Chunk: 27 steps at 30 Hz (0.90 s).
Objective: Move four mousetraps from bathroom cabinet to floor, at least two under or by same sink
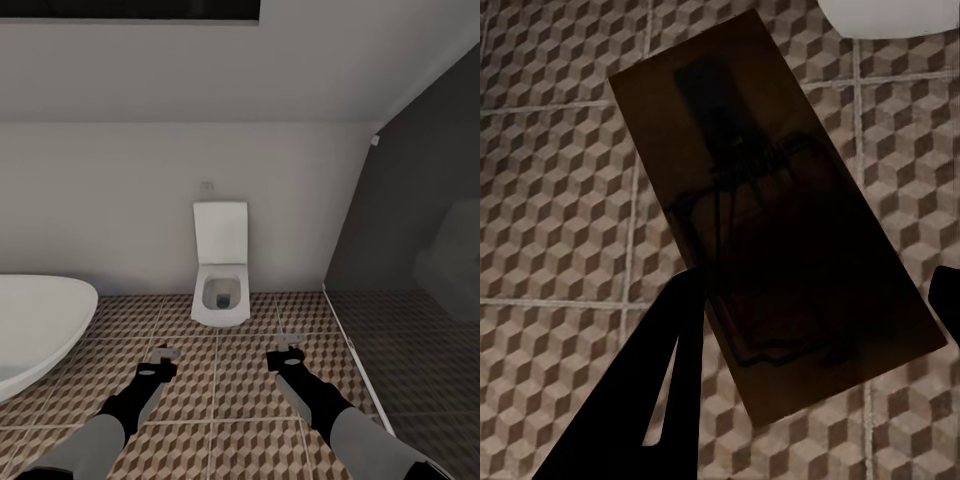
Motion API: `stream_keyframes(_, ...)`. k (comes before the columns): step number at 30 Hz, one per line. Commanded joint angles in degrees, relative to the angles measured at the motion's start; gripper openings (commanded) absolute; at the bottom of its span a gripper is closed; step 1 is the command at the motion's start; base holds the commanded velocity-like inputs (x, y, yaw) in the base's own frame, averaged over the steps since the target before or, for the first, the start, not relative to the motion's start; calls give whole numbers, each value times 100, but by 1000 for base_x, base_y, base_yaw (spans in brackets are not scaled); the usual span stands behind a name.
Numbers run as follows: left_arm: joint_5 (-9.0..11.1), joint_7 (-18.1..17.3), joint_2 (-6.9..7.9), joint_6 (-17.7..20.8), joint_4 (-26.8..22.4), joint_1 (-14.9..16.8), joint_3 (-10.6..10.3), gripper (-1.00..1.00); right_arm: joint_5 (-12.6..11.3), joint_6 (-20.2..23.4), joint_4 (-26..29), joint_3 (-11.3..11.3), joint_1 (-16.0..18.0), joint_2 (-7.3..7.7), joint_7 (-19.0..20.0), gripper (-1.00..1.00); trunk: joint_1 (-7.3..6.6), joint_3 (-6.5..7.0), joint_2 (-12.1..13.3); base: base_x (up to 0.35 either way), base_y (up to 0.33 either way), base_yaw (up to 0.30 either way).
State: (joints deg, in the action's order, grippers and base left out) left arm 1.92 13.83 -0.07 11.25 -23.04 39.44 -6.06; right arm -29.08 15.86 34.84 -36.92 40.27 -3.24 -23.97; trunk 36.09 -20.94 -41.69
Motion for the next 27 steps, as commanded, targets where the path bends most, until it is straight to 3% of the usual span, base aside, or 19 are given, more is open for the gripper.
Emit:
stream_keyframes(1,18,44,2,30,-31,2,-48,-100,-45,13,8,-35,7,6,-47,-100,24,-35,-49,0,0,0)
stream_keyframes(27,28,32,-69,17,25,2,-62,-100,-45,5,6,-35,7,-11,-47,-100,595,-742,-1091,0,0,0)
